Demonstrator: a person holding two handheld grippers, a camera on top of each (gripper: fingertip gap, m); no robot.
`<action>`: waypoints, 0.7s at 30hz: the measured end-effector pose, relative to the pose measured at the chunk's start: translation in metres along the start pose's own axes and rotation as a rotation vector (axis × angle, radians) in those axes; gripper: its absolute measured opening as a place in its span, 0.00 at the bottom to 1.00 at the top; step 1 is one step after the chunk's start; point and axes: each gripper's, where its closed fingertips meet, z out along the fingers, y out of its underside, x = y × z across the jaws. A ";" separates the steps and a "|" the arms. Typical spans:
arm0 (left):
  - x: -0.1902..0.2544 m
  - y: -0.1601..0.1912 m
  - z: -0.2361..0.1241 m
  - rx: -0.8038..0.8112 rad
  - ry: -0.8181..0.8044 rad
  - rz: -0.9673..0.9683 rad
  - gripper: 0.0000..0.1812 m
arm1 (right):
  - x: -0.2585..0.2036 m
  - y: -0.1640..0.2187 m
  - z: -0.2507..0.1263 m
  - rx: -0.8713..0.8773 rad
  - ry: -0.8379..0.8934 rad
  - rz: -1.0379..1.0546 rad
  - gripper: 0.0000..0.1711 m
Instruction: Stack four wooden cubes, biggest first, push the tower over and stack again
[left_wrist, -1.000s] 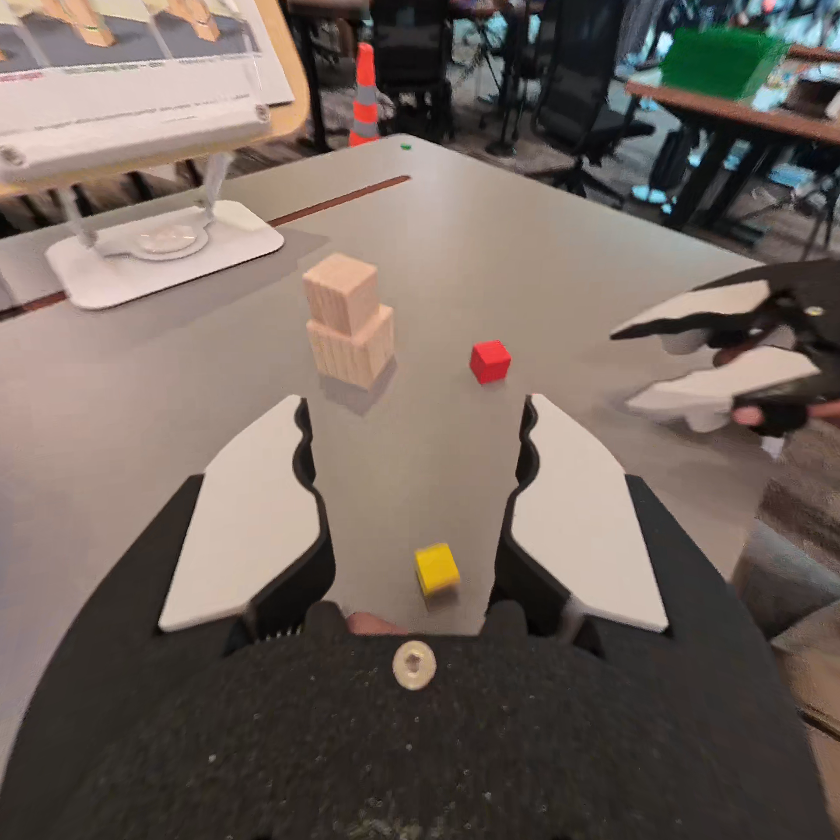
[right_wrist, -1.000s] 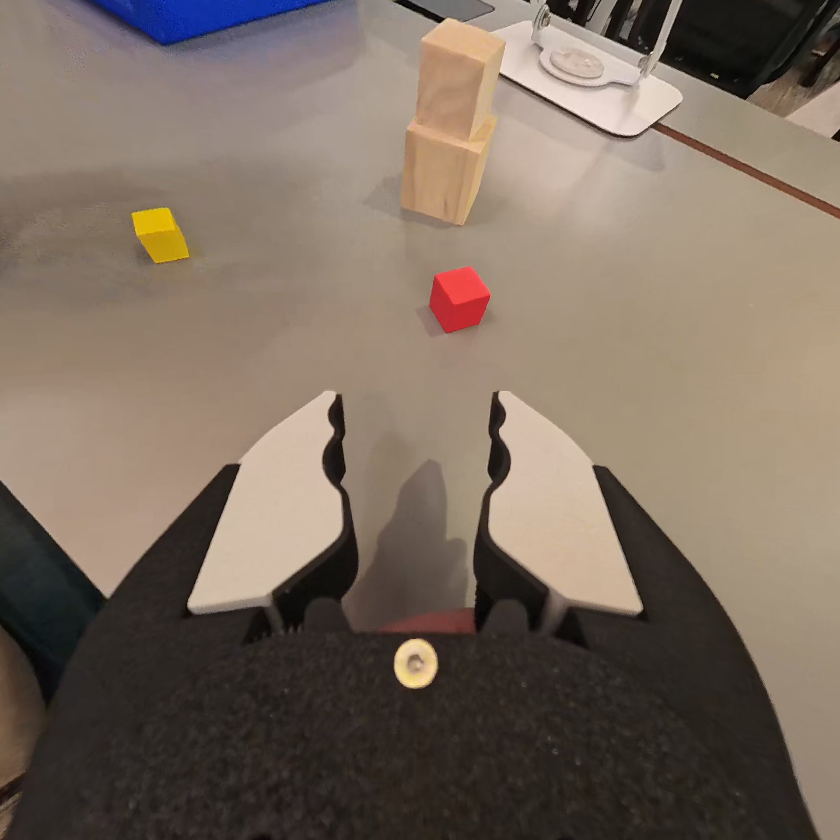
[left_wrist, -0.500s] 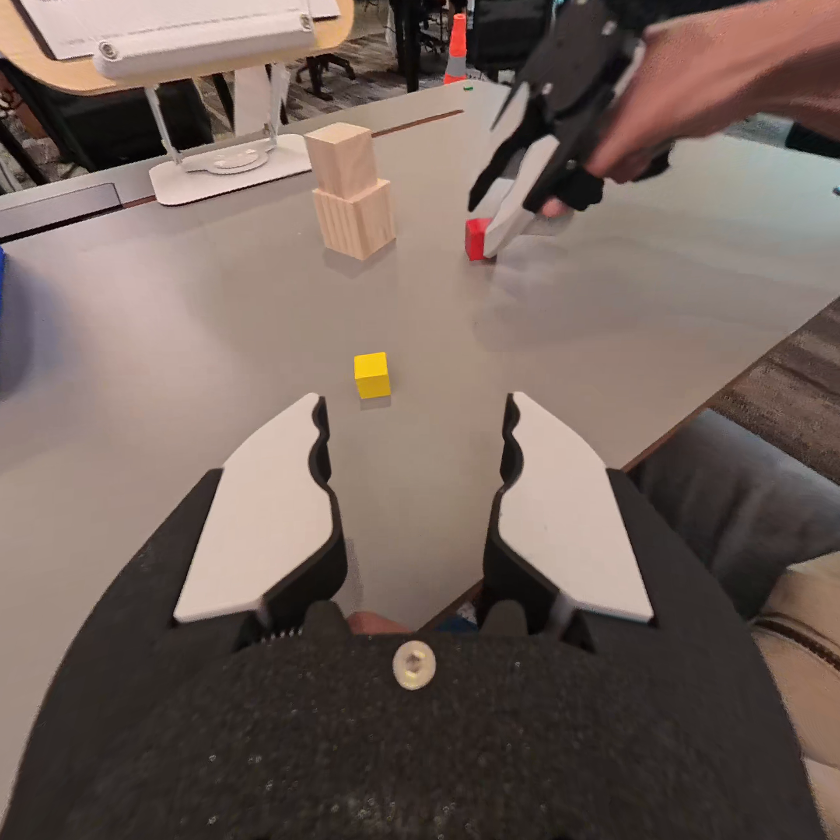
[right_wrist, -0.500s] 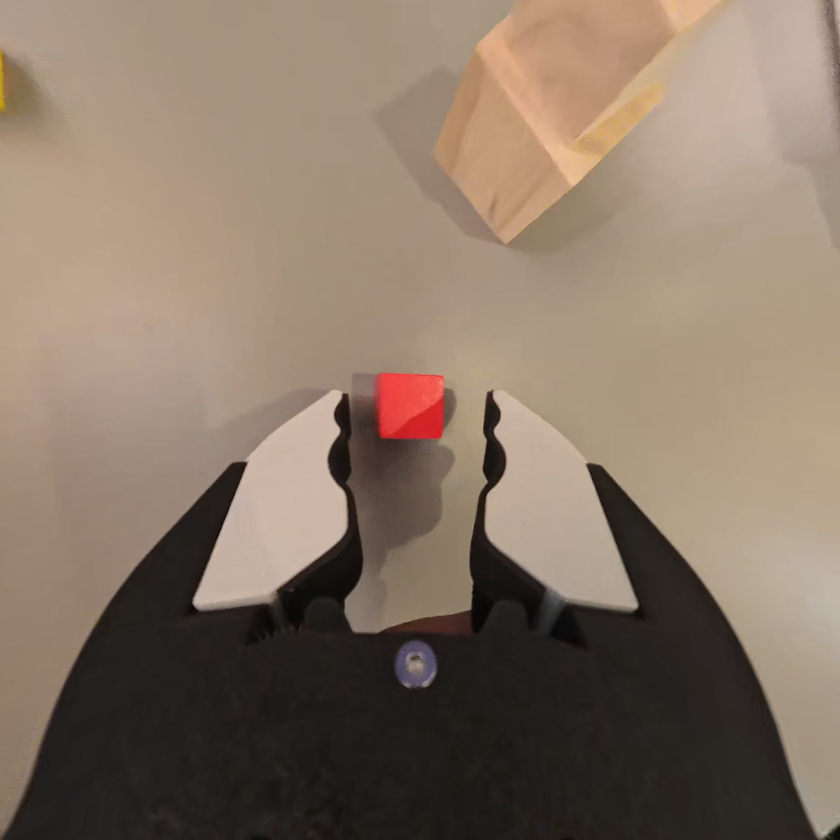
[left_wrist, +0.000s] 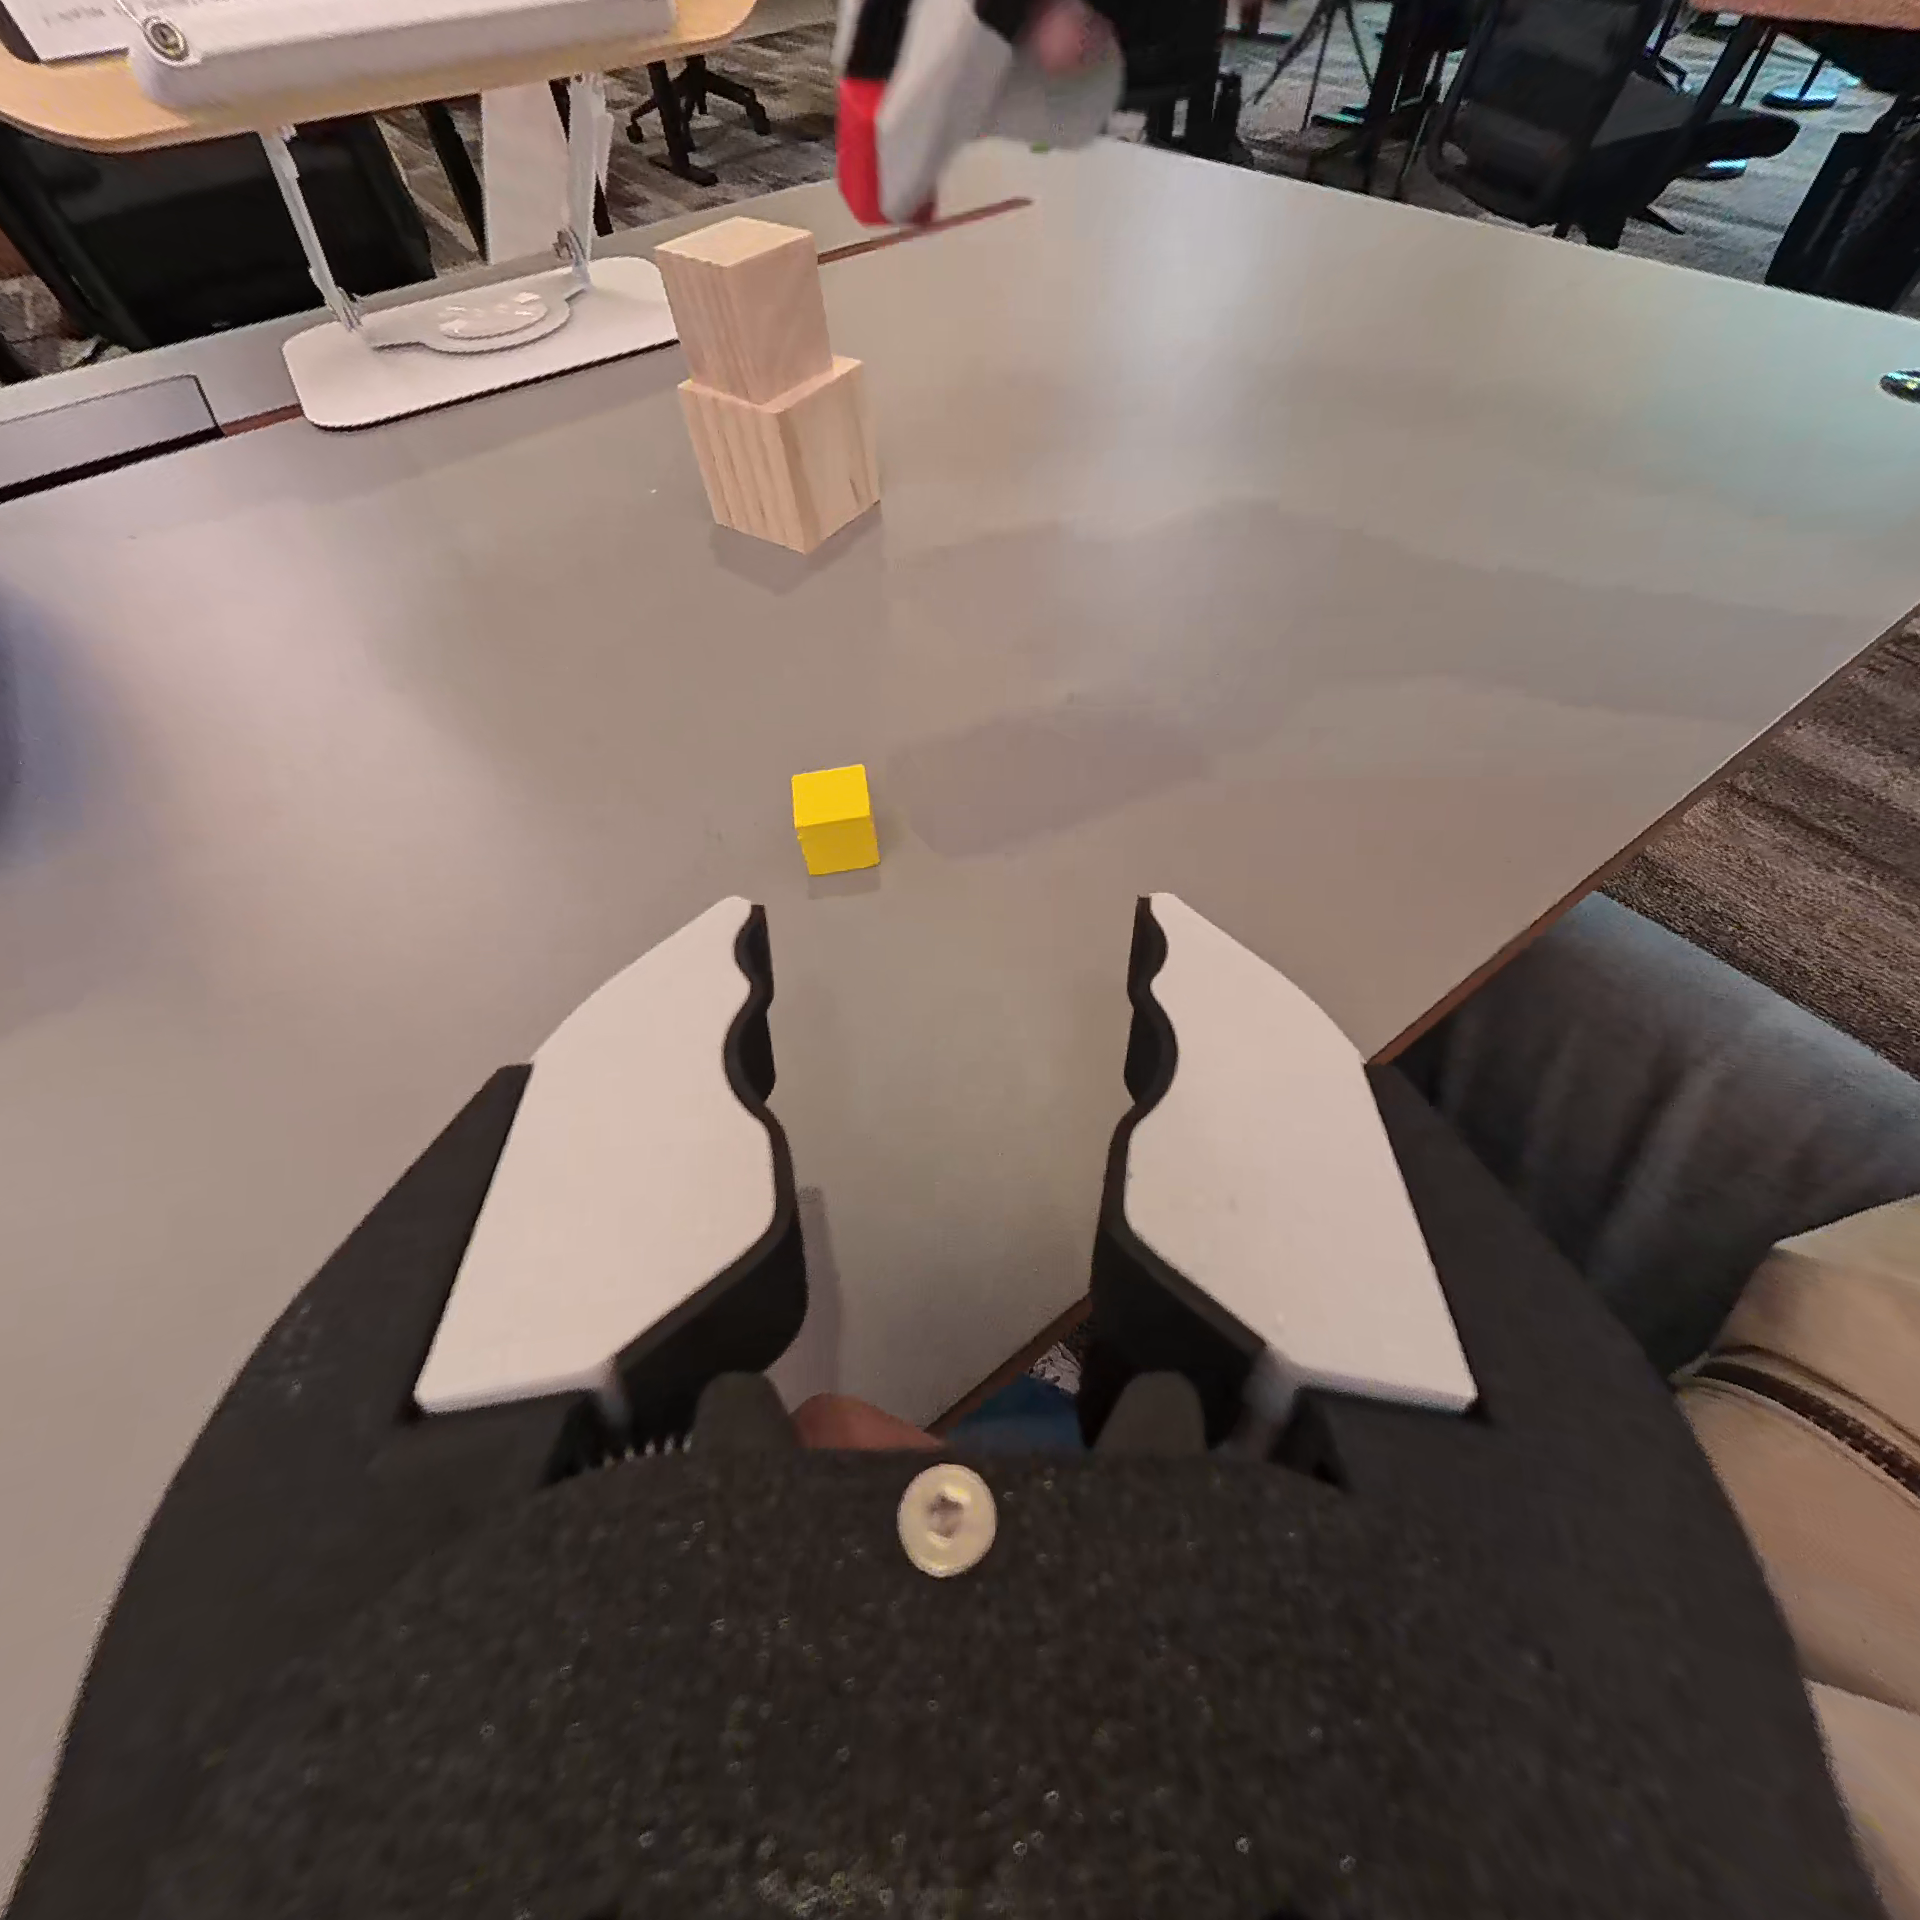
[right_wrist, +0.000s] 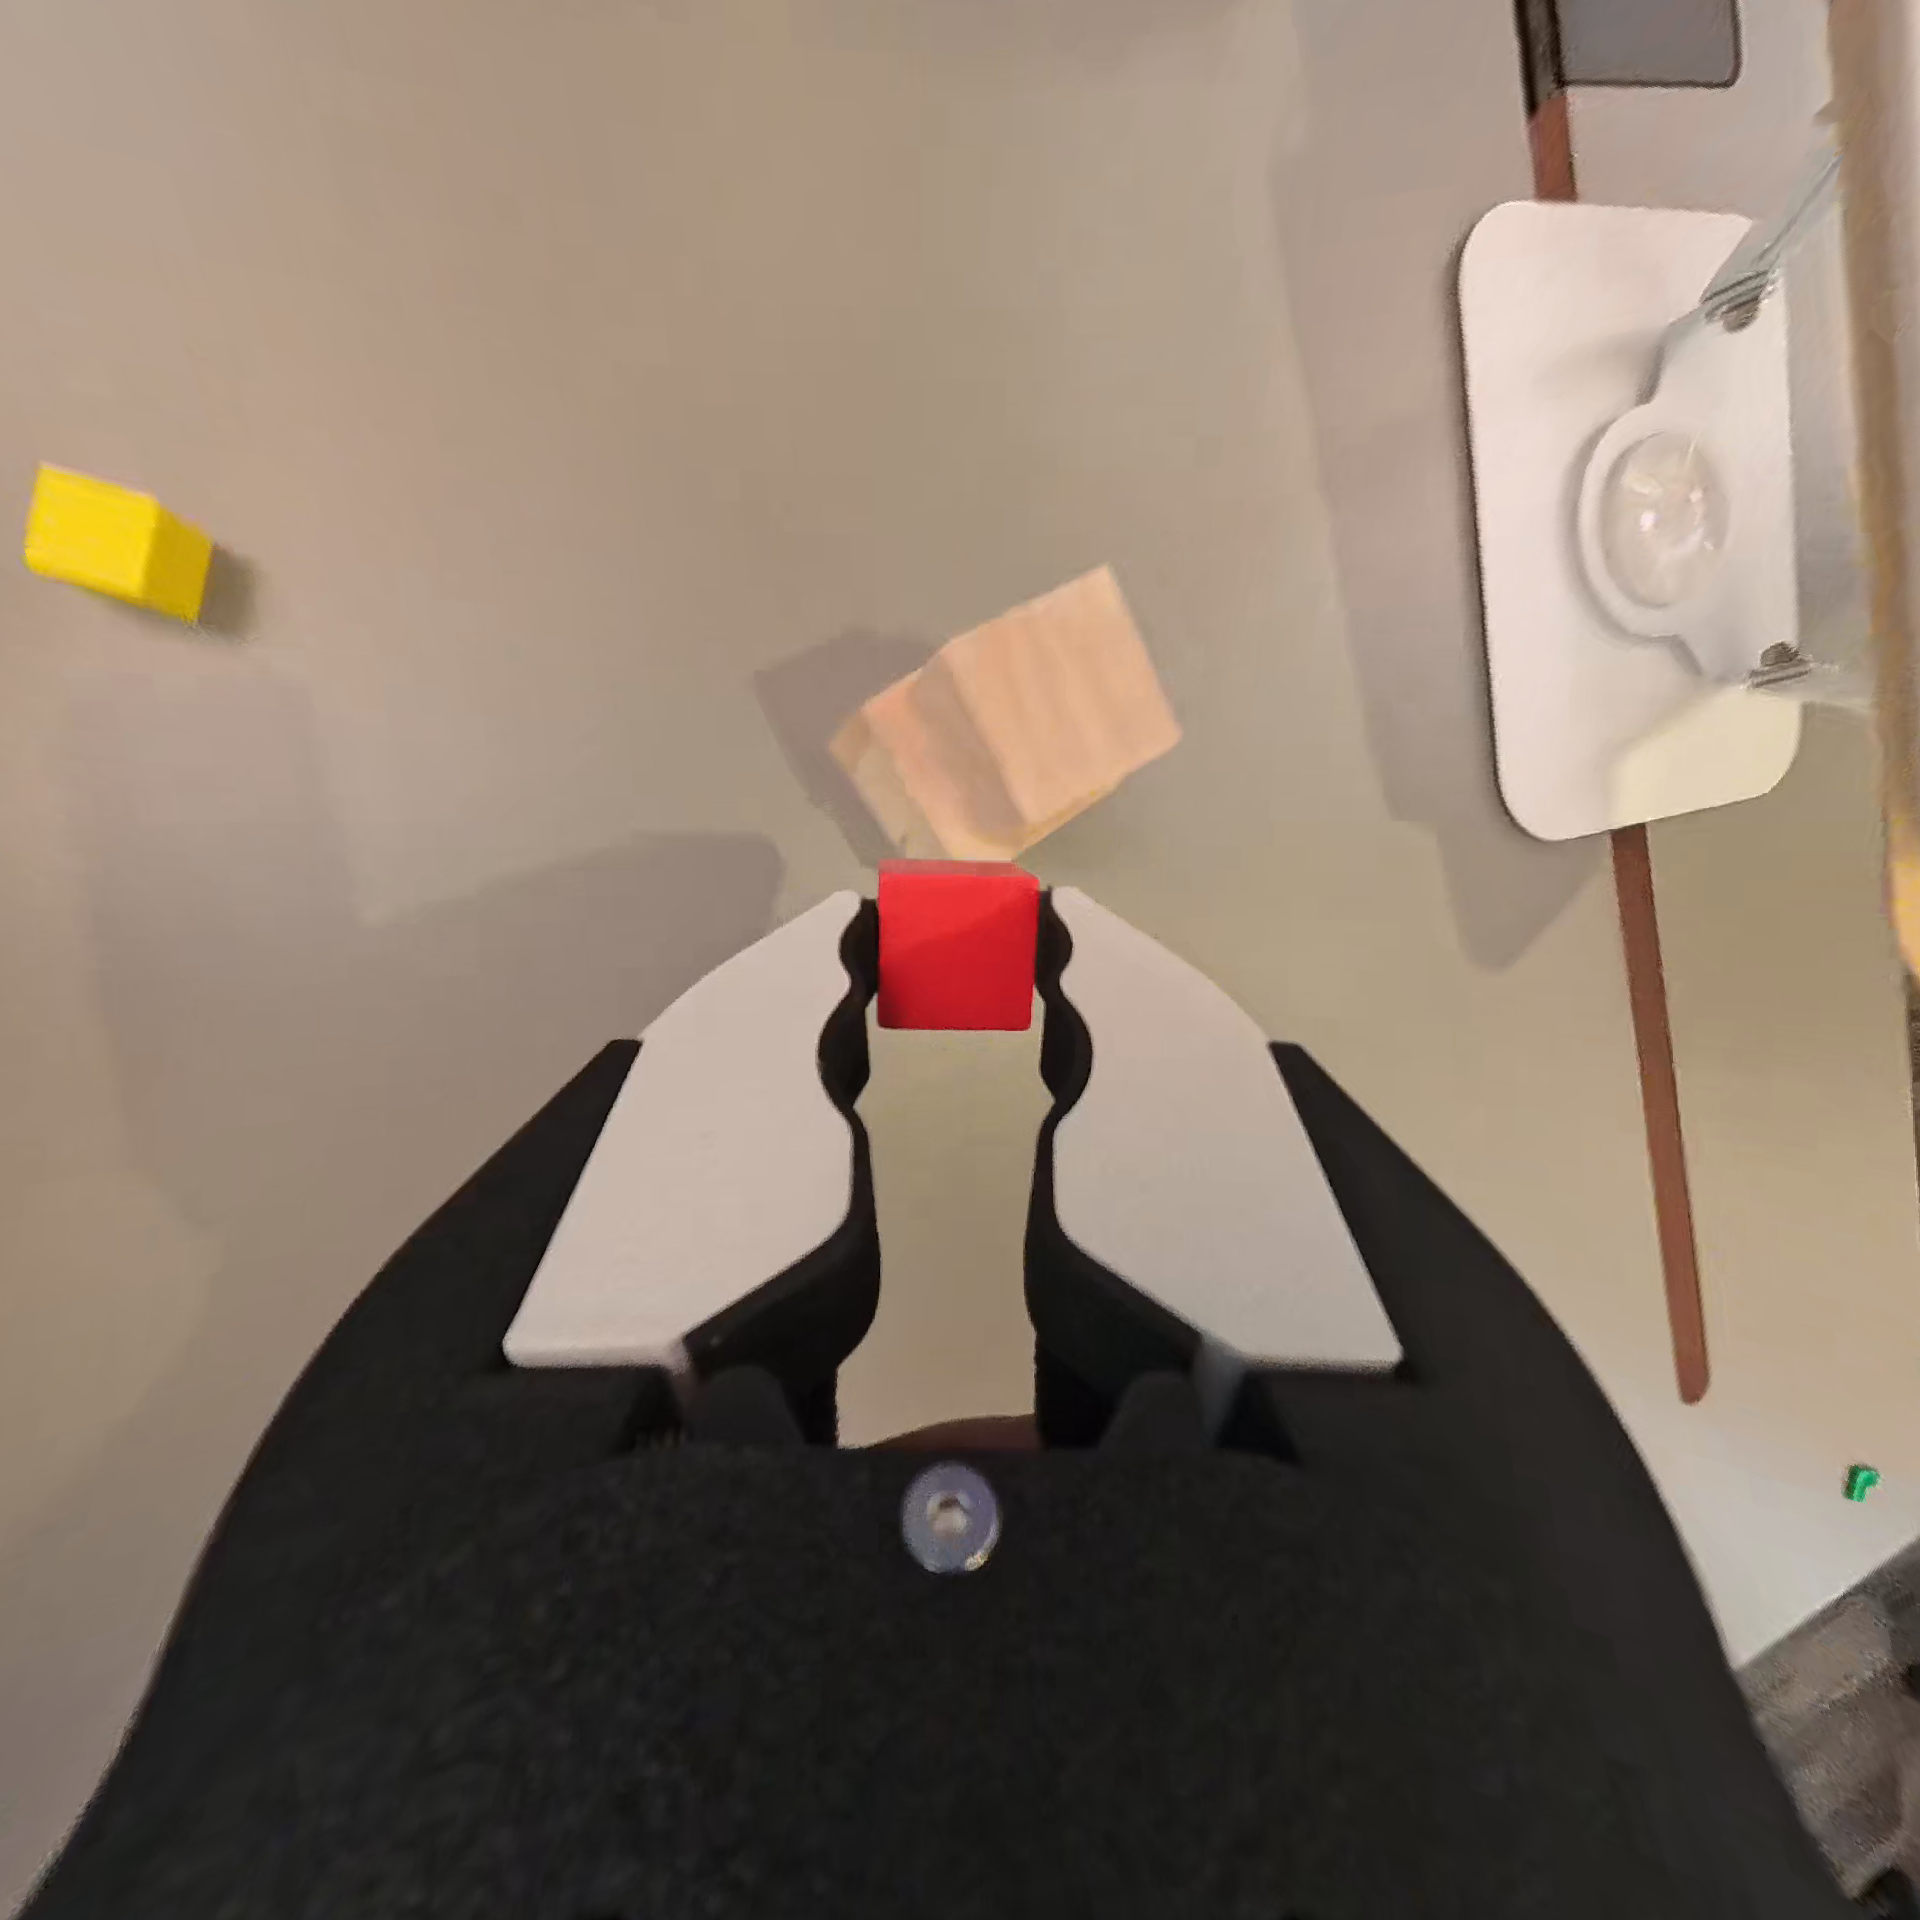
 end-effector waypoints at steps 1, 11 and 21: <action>0.000 -0.001 0.001 -0.001 0.000 0.004 0.36 | 0.007 -0.008 0.002 -0.007 -0.010 0.022 0.17; 0.000 0.003 0.004 -0.017 0.007 0.019 0.36 | 0.021 -0.032 0.037 -0.094 -0.122 0.065 0.17; -0.006 0.007 0.006 -0.032 -0.002 -0.019 0.37 | 0.023 -0.047 -0.021 0.067 0.054 0.011 0.29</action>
